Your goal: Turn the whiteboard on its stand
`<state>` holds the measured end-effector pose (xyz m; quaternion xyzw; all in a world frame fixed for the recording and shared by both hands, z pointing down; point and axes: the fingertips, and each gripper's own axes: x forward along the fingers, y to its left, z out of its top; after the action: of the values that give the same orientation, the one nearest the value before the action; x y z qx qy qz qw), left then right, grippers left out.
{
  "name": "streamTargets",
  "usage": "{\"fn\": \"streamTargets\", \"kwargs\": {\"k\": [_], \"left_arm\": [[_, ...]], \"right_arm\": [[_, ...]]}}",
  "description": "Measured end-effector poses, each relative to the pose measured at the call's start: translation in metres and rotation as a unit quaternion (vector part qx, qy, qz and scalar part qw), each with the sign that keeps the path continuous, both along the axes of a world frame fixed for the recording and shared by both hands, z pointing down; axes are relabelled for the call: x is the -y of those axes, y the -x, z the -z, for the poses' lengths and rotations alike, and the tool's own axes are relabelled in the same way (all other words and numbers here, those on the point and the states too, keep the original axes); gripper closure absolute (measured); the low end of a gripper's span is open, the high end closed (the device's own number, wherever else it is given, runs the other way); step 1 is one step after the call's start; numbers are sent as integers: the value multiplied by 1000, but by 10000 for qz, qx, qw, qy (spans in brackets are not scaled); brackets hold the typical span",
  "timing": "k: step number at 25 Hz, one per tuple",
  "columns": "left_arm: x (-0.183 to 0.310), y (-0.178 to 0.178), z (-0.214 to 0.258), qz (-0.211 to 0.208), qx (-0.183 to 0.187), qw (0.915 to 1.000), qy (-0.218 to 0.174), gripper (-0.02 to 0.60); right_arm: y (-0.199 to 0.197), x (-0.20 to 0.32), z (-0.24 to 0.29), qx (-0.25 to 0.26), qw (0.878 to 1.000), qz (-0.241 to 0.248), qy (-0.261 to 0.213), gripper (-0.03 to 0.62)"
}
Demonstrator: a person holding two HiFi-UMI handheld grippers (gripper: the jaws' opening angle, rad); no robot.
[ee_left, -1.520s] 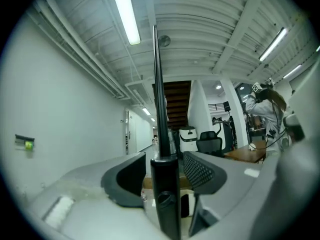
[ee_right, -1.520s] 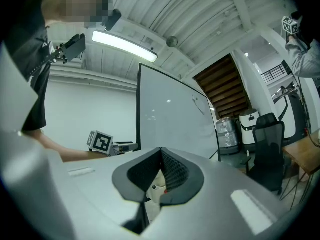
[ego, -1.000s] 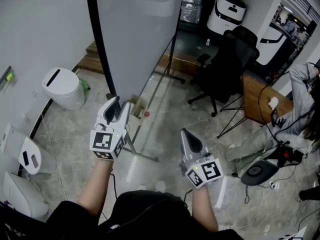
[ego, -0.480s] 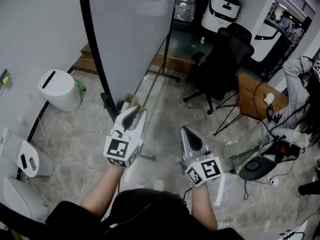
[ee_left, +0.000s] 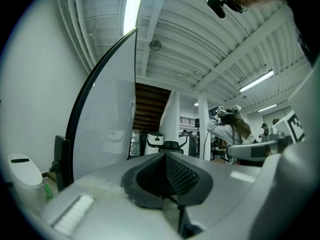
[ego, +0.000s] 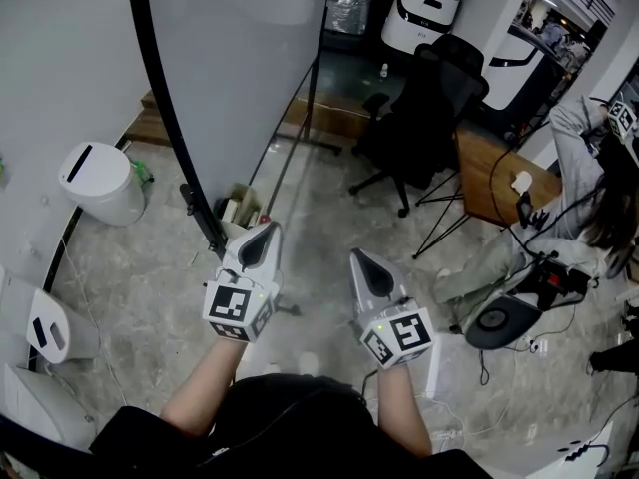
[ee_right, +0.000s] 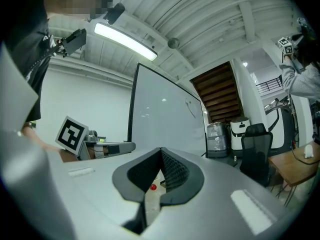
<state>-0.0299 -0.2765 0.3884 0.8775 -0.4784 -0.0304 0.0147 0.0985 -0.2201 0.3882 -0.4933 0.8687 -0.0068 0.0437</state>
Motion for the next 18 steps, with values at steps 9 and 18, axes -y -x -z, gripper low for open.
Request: {"fn": "streamTargets", "kwargs": {"k": [9, 18], "left_arm": [[3, 6, -8, 6, -132, 9999, 53, 578], [1, 4, -17, -131, -148, 9997, 129, 578]], "right_arm": [[-2, -2, 0, -84, 9999, -99, 32, 589], [2, -7, -1, -153, 9997, -187, 23, 589]]}}
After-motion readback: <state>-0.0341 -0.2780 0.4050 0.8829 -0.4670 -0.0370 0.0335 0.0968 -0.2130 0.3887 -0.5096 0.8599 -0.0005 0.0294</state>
